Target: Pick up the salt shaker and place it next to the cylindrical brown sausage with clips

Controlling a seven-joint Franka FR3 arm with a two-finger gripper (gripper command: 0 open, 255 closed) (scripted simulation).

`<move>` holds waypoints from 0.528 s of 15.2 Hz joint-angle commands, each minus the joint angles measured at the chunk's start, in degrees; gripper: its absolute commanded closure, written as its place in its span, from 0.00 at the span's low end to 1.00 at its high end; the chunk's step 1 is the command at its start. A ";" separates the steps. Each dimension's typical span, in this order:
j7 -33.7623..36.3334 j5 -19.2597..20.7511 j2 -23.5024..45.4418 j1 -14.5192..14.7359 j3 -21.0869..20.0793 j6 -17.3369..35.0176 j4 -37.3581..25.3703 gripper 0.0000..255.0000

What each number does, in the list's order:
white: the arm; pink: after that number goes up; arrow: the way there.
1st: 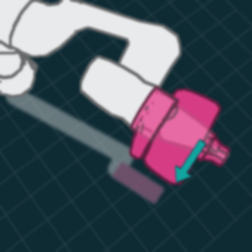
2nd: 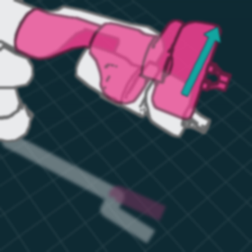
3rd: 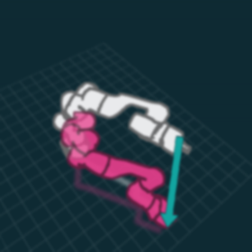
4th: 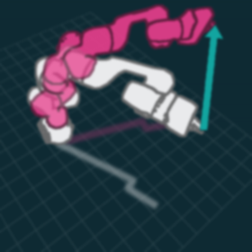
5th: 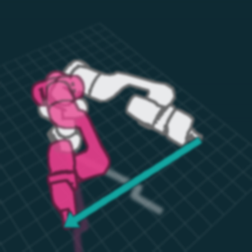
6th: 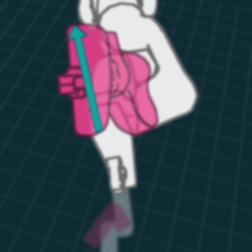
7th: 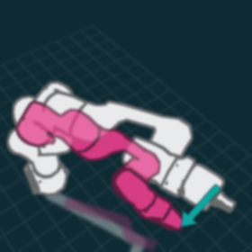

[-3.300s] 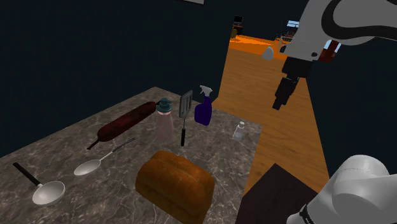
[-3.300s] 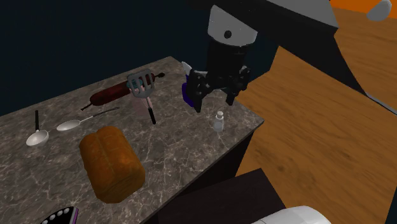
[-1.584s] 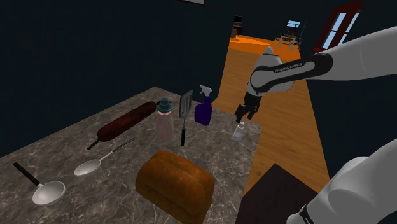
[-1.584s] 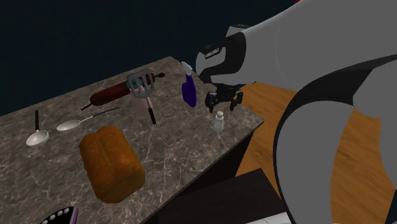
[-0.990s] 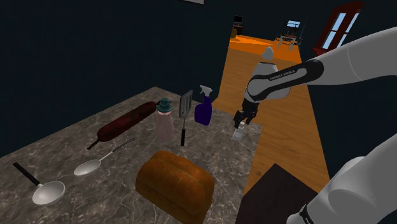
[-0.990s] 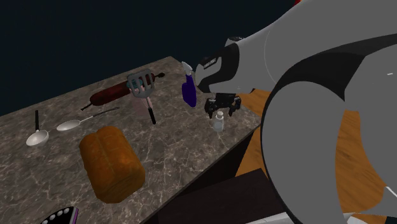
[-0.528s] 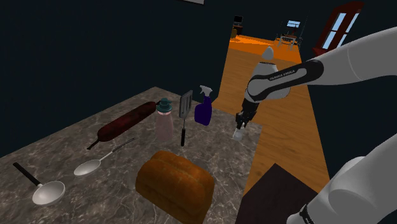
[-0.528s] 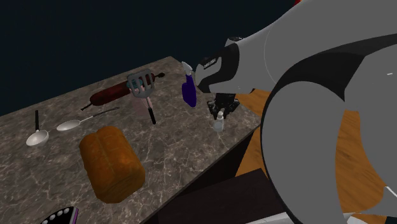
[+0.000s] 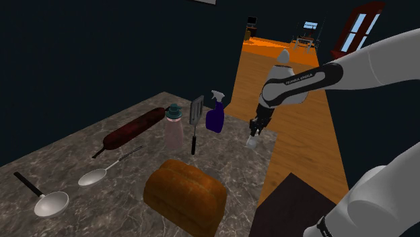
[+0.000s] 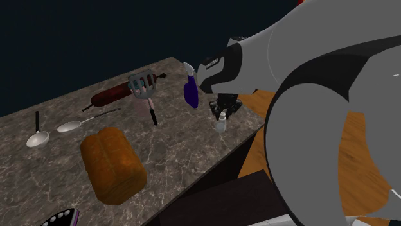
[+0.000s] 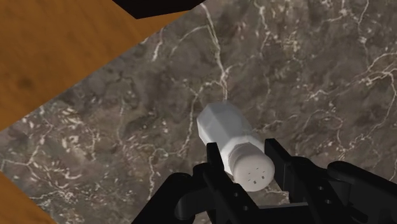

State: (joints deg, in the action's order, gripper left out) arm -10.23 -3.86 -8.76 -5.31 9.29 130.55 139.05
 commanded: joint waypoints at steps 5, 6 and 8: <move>0.73 0.67 -2.40 -0.12 -0.16 -4.53 -2.17 1.00; 0.84 0.77 -2.79 -0.14 -0.18 -5.34 -2.60 1.00; 1.07 0.95 -3.54 -0.18 -0.25 -6.96 -3.49 1.00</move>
State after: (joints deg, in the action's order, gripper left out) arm -9.17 -2.99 -12.09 -5.44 9.02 124.38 136.12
